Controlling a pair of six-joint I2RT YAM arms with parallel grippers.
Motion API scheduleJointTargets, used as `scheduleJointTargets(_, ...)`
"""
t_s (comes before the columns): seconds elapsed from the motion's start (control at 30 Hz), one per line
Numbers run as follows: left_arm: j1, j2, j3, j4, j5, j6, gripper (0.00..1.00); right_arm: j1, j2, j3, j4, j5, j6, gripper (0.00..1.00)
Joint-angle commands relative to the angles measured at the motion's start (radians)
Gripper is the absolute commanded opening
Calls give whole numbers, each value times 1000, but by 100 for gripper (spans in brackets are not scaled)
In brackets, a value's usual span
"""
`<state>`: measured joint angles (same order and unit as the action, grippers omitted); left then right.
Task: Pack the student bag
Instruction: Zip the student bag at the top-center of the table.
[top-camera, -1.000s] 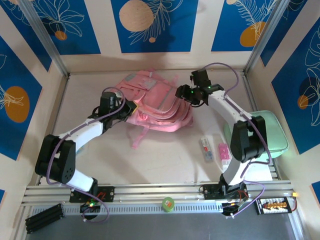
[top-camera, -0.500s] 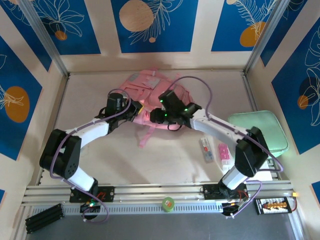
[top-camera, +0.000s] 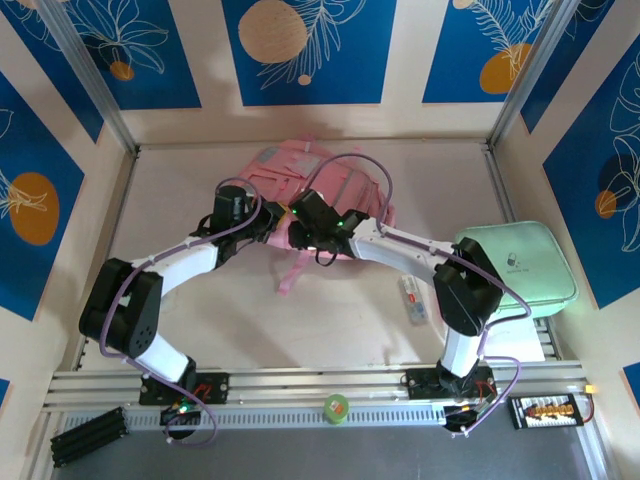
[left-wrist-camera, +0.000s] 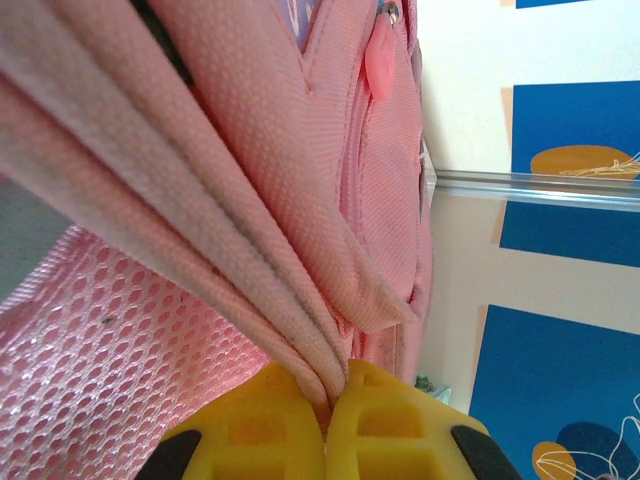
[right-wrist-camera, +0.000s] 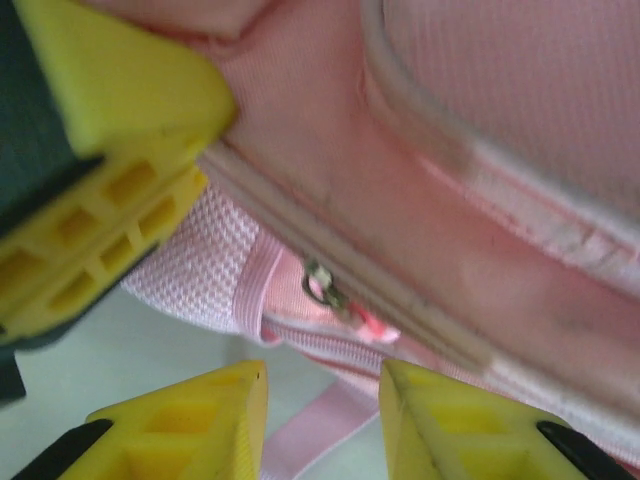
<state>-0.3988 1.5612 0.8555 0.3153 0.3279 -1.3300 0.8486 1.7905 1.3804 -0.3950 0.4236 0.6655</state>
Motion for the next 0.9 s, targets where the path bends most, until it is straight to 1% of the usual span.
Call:
scheduleJointTargets(0.0,-23,-14,40,94,42,-8,0,-3,30,45,13,68,-16,35)
scheduleJointTargets(0.2,-24,-15,42,101,53,-13,0,1,66,75,9,85,-13,32)
scheduleJointTargets(0.37,-24,-13,42,104,58,-15,0,1,82,89,-20,118,11,26)
scheduleJointTargets(0.47,-25,-9,43,103,62,-15,0,7,90,94,-29,124,16,25)
scheduleJointTargets(0.6,-29,-11,43,104,63,-16,0,9,106,100,-35,125,33,27)
scheduleJointTargets(0.77,-31,-11,45,107,66,-18,0,9,143,145,-47,155,33,28)
scheduleJointTargets(0.87,-32,-7,48,109,74,-21,0,9,166,179,-71,190,43,24)
